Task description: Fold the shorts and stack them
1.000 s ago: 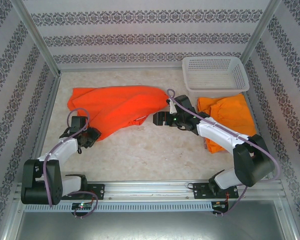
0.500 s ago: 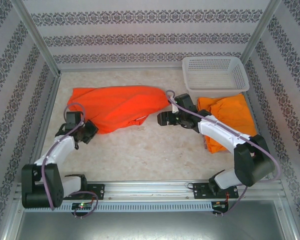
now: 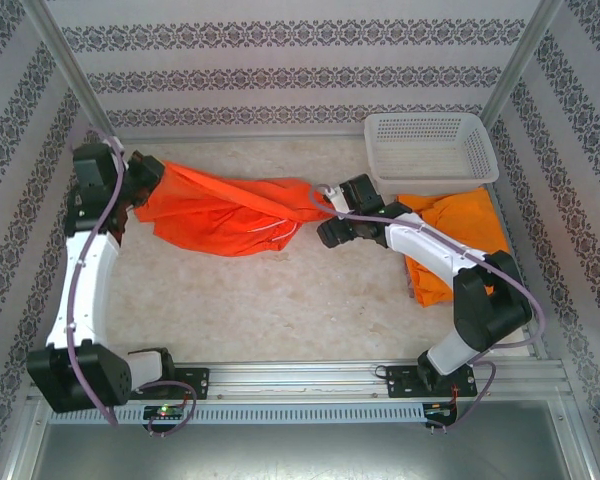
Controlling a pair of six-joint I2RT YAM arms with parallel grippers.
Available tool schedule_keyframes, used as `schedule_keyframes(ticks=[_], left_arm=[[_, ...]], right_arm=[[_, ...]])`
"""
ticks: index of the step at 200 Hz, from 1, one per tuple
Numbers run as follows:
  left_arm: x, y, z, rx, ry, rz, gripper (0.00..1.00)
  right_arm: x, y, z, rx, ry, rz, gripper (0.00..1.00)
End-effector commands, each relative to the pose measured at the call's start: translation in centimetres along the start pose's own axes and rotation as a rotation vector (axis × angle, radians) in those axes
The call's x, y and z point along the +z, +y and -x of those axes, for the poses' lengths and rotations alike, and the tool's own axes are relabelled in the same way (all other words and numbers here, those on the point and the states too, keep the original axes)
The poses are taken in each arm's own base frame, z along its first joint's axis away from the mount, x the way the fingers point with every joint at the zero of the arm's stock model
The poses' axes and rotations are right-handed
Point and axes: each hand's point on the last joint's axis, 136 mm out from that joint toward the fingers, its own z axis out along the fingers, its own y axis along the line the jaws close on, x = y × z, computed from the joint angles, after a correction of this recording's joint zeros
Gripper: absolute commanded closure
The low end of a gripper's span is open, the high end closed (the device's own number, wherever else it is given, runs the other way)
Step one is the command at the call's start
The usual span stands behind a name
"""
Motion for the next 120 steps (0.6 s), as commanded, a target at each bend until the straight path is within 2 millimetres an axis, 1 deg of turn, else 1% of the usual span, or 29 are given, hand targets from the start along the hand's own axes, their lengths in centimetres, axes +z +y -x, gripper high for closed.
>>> schedule_keyframes(ticks=[1, 22, 34, 57, 78, 102, 120], left_arm=[[1.1, -0.9, 1.8, -0.002, 0.001, -0.015, 1.00], [2.7, -1.1, 2.6, -0.014, 0.014, -0.022, 1.00], [3.5, -0.9, 2.7, -0.025, 0.025, -0.024, 1.00], [4.3, -0.5, 2.6, -0.045, 0.026, -0.029, 1.00], [4.5, -0.2, 2.5, -0.048, 0.026, -0.029, 1.00], [4.6, 0.1, 2.5, -0.046, 0.024, -0.022, 1.00], [4.6, 0.2, 2.6, -0.047, 0.022, -0.024, 1.00]], right_arm=[[1.2, 0.5, -0.2, -0.165, -0.004, -0.005, 0.16], [2.8, 0.1, -0.4, -0.247, 0.035, -0.045, 0.19], [4.0, 0.2, -0.6, -0.304, 0.063, -0.063, 0.19], [6.2, 0.4, -1.0, -0.423, 0.101, -0.118, 0.19], [7.8, -0.8, 0.1, -0.475, 0.095, -0.228, 0.21], [8.9, -2.3, 1.3, -0.501, 0.079, -0.320, 0.22], [9.8, -3.0, 1.7, -0.536, 0.074, -0.372, 0.23]])
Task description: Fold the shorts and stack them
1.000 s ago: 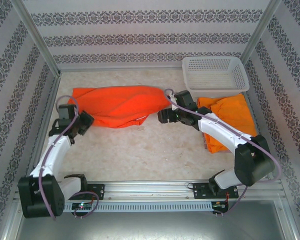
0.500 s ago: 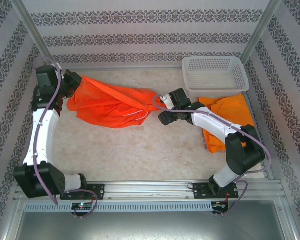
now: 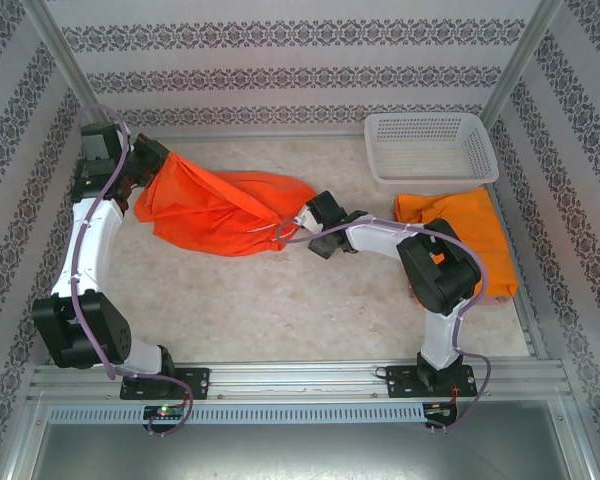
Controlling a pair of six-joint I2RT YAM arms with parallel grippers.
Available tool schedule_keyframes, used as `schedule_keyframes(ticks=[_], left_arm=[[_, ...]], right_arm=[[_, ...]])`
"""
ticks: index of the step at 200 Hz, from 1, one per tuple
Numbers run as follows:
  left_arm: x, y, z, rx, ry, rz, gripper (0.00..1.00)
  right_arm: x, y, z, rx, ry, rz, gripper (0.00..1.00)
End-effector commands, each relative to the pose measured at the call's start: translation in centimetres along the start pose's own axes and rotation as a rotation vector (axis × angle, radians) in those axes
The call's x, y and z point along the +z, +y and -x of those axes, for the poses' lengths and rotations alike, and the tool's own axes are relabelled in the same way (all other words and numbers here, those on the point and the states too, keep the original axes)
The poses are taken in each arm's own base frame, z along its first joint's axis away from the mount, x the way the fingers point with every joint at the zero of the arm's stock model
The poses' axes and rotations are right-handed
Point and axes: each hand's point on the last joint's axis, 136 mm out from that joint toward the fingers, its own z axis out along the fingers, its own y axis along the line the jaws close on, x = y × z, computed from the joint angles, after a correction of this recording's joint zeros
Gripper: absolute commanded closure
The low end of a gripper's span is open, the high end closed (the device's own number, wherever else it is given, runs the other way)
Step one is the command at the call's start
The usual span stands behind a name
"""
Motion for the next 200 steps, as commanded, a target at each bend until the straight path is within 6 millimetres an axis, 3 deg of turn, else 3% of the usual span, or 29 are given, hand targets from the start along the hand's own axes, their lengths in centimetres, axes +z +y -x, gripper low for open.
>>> schedule_keyframes(ticks=[1, 25, 48, 69, 96, 106, 145, 172, 200], left_arm=[[-0.4, -0.6, 1.1, 0.005, -0.036, -0.042, 1.00], [-0.2, -0.2, 1.1, 0.002, -0.034, -0.040, 1.00], [-0.1, 0.3, 1.2, -0.006, -0.030, -0.038, 1.00], [-0.2, 0.6, 1.5, -0.012, -0.036, -0.038, 1.00], [-0.9, 0.4, 2.4, -0.013, -0.060, -0.047, 1.00], [-1.4, 0.1, 2.9, -0.013, -0.072, -0.056, 1.00], [-3.9, -1.8, 5.2, 0.008, -0.132, -0.092, 1.00], [-6.6, -4.2, 7.4, 0.041, -0.192, -0.130, 1.00], [-9.8, -7.0, 10.0, 0.055, -0.264, -0.176, 1.00]], right_arm=[[0.9, -3.8, 1.8, -0.041, -0.023, -0.188, 0.23], [1.7, -4.8, 2.0, -0.048, -0.030, -0.248, 0.31], [1.9, -4.9, 2.3, -0.031, -0.047, -0.244, 0.45], [1.6, -5.0, 2.8, -0.023, -0.070, -0.243, 0.67], [-0.6, -6.2, 3.8, 0.014, -0.123, -0.268, 0.93], [-1.8, -6.8, 4.3, 0.031, -0.153, -0.274, 1.00], [-7.4, -8.5, 6.1, 0.081, -0.260, -0.270, 1.00], [-13.3, -9.3, 7.5, 0.100, -0.371, -0.244, 1.00], [-20.7, -9.7, 8.9, 0.109, -0.531, -0.219, 1.00]])
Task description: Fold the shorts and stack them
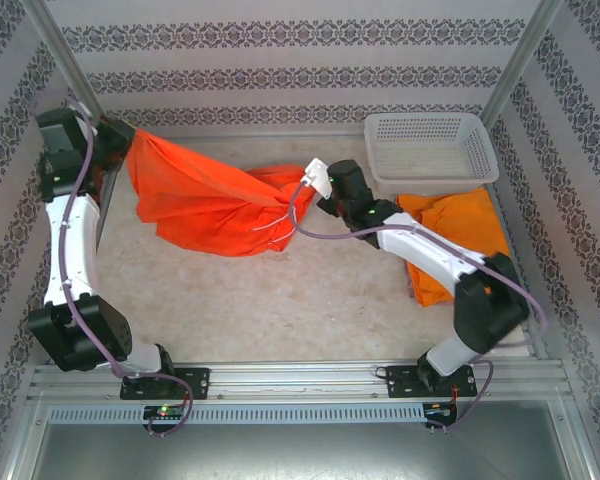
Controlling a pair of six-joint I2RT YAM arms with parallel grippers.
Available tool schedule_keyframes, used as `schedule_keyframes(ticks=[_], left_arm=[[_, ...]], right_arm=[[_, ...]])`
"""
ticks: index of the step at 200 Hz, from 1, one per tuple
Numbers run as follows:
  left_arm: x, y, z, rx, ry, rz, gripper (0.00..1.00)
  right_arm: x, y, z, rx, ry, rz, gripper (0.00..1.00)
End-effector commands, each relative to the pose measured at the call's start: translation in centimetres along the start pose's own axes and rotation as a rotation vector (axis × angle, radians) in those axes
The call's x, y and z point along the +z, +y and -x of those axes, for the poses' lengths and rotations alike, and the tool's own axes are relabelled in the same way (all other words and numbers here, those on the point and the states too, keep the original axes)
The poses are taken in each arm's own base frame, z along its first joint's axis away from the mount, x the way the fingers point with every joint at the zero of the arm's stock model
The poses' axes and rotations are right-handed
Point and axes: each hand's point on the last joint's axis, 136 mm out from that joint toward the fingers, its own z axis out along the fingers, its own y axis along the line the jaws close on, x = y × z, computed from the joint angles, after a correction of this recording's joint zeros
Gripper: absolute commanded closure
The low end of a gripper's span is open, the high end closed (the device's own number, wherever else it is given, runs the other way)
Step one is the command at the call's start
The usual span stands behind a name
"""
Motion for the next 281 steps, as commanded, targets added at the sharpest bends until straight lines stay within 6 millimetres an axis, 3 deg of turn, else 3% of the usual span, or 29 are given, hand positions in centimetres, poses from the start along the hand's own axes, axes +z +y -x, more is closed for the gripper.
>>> schedule_keyframes(ticks=[1, 41, 84, 116, 149, 172, 194, 212, 223, 246, 281], left_arm=[[-4.0, -4.7, 3.2, 0.040, -0.093, -0.094, 1.00], [-8.2, -10.0, 6.3, 0.069, -0.182, -0.185, 1.00], [-13.3, -14.5, 9.1, 0.090, -0.295, -0.263, 1.00], [-16.3, -15.8, 12.2, 0.059, -0.382, -0.305, 1.00], [-19.3, -15.2, 14.6, 0.046, -0.518, -0.265, 1.00], [-20.5, -16.6, 15.8, 0.068, -0.576, -0.278, 1.00], [-20.8, -18.5, 17.0, 0.082, -0.582, -0.319, 1.00], [-20.5, -19.5, 18.2, 0.087, -0.594, -0.363, 1.00], [-19.3, -19.6, 18.6, 0.082, -0.580, -0.379, 1.00], [-14.0, -19.2, 17.4, 0.096, -0.472, -0.381, 1.00], [-3.7, -17.7, 11.6, 0.163, -0.254, -0.331, 1.00]], right_arm=[[-5.0, -1.3, 3.7, 0.051, -0.131, 0.052, 1.00], [-13.5, -2.0, 8.3, 0.100, -0.325, 0.165, 1.00], [-21.4, -0.6, 13.0, 0.124, -0.474, 0.330, 1.00], [-26.9, 0.7, 17.6, 0.147, -0.604, 0.463, 1.00], [-31.9, 2.6, 22.2, 0.163, -0.751, 0.608, 1.00], [-33.9, 1.8, 23.8, 0.206, -0.809, 0.632, 1.00], [-33.5, 0.3, 23.1, 0.252, -0.791, 0.563, 1.00], [-31.3, -1.2, 21.2, 0.337, -0.709, 0.515, 1.00], [-29.2, -1.8, 19.6, 0.394, -0.646, 0.493, 1.00], [-24.4, -2.1, 15.7, 0.489, -0.502, 0.449, 1.00], [-16.2, -1.9, 8.7, 0.613, -0.264, 0.402, 1.00]])
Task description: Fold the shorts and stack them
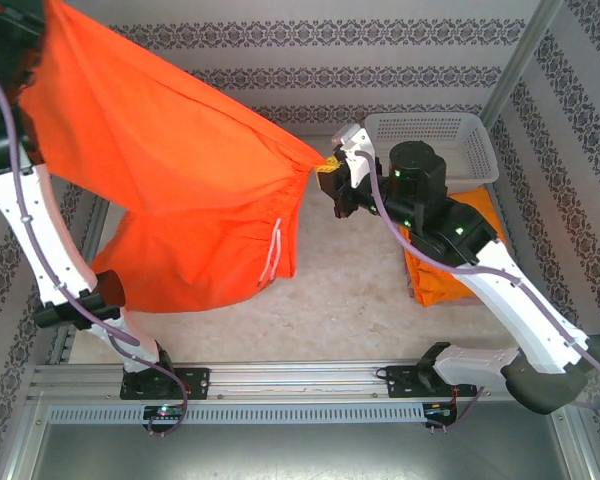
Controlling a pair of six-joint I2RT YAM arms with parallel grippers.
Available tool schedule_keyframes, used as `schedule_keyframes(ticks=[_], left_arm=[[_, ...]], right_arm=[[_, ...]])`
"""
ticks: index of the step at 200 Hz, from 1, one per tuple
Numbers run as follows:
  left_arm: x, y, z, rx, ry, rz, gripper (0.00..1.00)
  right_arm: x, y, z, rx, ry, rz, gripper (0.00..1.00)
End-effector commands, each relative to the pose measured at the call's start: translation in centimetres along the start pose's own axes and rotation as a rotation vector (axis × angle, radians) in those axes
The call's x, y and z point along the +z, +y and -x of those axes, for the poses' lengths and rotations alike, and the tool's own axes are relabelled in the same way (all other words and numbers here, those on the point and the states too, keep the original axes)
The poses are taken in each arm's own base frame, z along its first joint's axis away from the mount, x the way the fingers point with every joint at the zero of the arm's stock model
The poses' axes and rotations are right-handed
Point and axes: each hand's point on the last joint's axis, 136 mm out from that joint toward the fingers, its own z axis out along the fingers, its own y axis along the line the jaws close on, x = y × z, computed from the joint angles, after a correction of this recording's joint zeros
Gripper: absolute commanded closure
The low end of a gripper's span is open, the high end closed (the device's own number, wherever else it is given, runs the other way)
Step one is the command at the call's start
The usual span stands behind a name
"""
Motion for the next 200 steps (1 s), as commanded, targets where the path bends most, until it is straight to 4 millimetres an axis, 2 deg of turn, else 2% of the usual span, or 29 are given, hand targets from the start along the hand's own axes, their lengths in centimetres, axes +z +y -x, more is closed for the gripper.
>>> schedule_keyframes(ticks=[1, 32, 41, 63, 82, 94, 135, 146, 157, 178, 186, 200], left_arm=[[4.5, 5.0, -4.7, 0.042, 0.096, 0.068, 1.00], [8.9, 8.9, -11.8, 0.086, 0.185, 0.047, 1.00], [10.0, 10.8, -13.6, 0.092, 0.200, 0.060, 1.00], [12.3, 15.3, -17.3, 0.081, 0.242, 0.094, 1.00], [13.8, 18.6, -18.9, 0.083, 0.236, 0.128, 1.00], [14.6, 19.8, -19.7, 0.099, 0.236, 0.136, 1.00], [17.4, 21.0, -22.8, 0.206, 0.246, 0.139, 1.00], [18.2, 21.5, -23.6, 0.221, 0.251, 0.154, 1.00], [18.8, 22.2, -24.1, 0.210, 0.259, 0.170, 1.00], [19.7, 23.6, -25.0, 0.170, 0.286, 0.204, 0.77], [19.9, 23.4, -25.0, 0.167, 0.294, 0.198, 0.69], [19.7, 22.3, -24.6, 0.167, 0.303, 0.184, 0.48]], right_arm=[[1.5, -3.5, -4.7, 0.139, 0.105, -0.077, 1.00], [4.8, -8.0, -11.7, 0.184, 0.269, -0.157, 1.00], [5.6, -9.5, -13.5, 0.206, 0.317, -0.184, 1.00], [7.6, -12.6, -16.2, 0.271, 0.392, -0.214, 1.00], [9.5, -14.9, -17.4, 0.322, 0.416, -0.224, 1.00], [10.7, -16.3, -18.4, 0.340, 0.442, -0.240, 0.99], [13.9, -20.9, -21.6, 0.421, 0.510, -0.299, 0.97], [14.6, -21.8, -22.2, 0.438, 0.521, -0.309, 0.95], [15.4, -22.4, -22.0, 0.444, 0.519, -0.315, 0.88], [16.0, -23.9, -21.1, 0.461, 0.508, -0.356, 0.69], [15.9, -24.3, -20.1, 0.475, 0.488, -0.372, 0.61], [15.3, -24.6, -17.9, 0.501, 0.437, -0.386, 0.50]])
